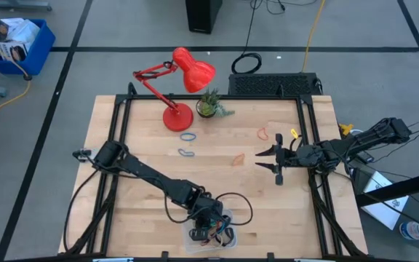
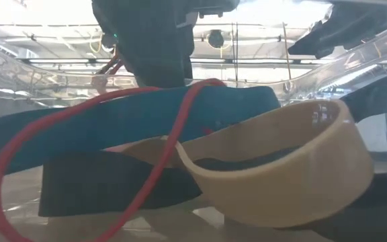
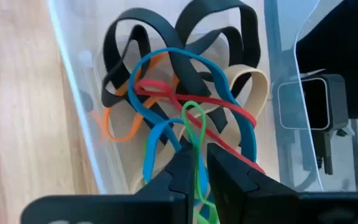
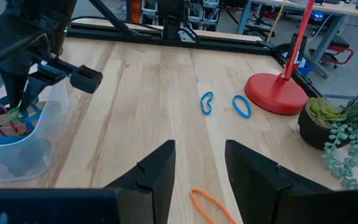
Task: Pick and place rubber bands into bin
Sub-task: Put the green rubber band into the transparent bin
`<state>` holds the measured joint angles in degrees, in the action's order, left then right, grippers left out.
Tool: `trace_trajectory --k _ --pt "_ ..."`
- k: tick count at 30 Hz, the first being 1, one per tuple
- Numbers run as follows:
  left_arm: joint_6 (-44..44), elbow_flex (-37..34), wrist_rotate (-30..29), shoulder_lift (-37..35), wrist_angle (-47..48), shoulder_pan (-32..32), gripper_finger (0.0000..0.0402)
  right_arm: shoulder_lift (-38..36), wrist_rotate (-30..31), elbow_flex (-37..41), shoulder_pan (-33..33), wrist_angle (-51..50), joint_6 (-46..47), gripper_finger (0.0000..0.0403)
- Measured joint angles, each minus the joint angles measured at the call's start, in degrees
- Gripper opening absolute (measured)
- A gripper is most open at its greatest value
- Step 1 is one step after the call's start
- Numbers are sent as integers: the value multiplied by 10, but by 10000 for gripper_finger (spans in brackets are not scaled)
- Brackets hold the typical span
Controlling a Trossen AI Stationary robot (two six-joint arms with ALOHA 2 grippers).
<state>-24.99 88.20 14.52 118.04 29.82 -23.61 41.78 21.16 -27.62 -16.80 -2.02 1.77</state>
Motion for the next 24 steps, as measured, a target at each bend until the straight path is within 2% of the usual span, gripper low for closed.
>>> trace_trajectory --k 19,24 --pt "-12 0 0 0 0 6 52 0 0 0 0 0 5 134" --pt "-11 0 -1 0 0 8 84 0 0 0 0 0 5 134"
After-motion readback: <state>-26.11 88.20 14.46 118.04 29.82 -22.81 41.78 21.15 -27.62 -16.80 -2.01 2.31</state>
